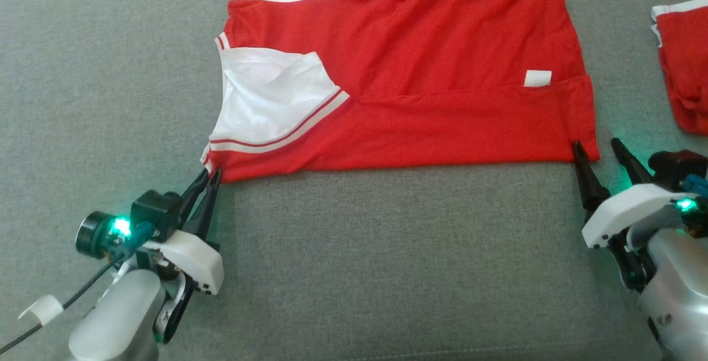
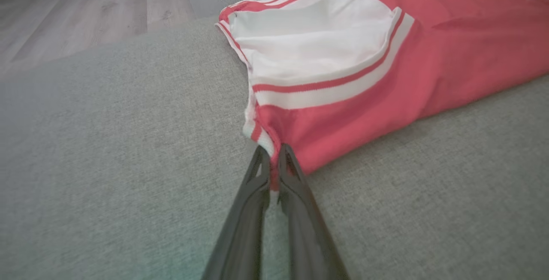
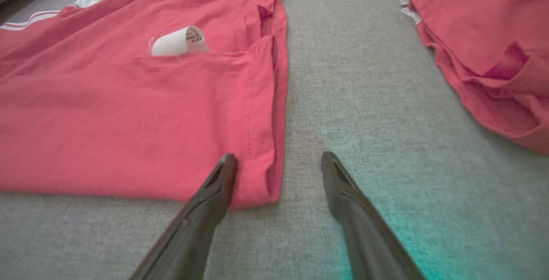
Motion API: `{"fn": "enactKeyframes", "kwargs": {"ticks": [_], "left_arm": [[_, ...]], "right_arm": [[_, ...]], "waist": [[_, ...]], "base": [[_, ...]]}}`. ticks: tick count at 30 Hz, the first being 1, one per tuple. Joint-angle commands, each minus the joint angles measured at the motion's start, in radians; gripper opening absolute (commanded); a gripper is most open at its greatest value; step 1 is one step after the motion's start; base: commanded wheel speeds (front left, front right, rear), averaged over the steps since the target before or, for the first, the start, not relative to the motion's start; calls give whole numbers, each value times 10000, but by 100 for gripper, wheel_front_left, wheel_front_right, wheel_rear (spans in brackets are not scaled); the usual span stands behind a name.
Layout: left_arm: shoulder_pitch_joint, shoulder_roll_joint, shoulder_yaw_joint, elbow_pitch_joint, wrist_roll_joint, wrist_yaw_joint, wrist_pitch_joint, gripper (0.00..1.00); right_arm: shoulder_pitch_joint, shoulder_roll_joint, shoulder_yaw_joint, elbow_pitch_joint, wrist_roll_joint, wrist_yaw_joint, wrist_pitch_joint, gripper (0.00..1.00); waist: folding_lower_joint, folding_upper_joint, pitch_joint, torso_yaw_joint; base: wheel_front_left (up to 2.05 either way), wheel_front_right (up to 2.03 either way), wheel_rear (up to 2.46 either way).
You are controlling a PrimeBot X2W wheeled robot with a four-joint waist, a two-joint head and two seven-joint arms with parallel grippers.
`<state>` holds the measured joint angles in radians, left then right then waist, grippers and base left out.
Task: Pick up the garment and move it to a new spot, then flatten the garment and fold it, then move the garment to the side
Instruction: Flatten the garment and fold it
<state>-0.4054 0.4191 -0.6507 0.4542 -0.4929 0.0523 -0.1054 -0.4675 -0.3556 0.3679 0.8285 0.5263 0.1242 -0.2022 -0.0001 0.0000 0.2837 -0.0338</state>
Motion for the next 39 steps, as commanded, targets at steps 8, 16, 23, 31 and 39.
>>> {"fn": "enactKeyframes", "kwargs": {"ticks": [8,16,23,31,39], "left_arm": [[123,470,166,-426,-88,25,148,0],[1304,438,143,-1013,-497,292,94,0],[2855,500,-3,-1984,-804,708,43,0],[3408,701,-255,-2499,-802,781,215,0],[2815,913,-149,-2897,-776,861,730,100]], "right_arm": [[105,-569,1269,-66,1105,65,436,0],[1118,-1516,1891,-782,2066,65,564,0],[2649,-2483,2101,-1736,2965,65,357,0],[3847,-2698,1797,-2487,3305,65,290,89],[3829,-2802,1100,-3183,2954,65,216,100]], "waist": [[1,0,-684,214],[1,0,-1539,326],[1,0,-2025,497],[1,0,-1980,548],[1,0,-1453,306]], "base": [[0,0,0],[0,0,0],[0,0,0],[0,0,0],[0,0,0]]}}
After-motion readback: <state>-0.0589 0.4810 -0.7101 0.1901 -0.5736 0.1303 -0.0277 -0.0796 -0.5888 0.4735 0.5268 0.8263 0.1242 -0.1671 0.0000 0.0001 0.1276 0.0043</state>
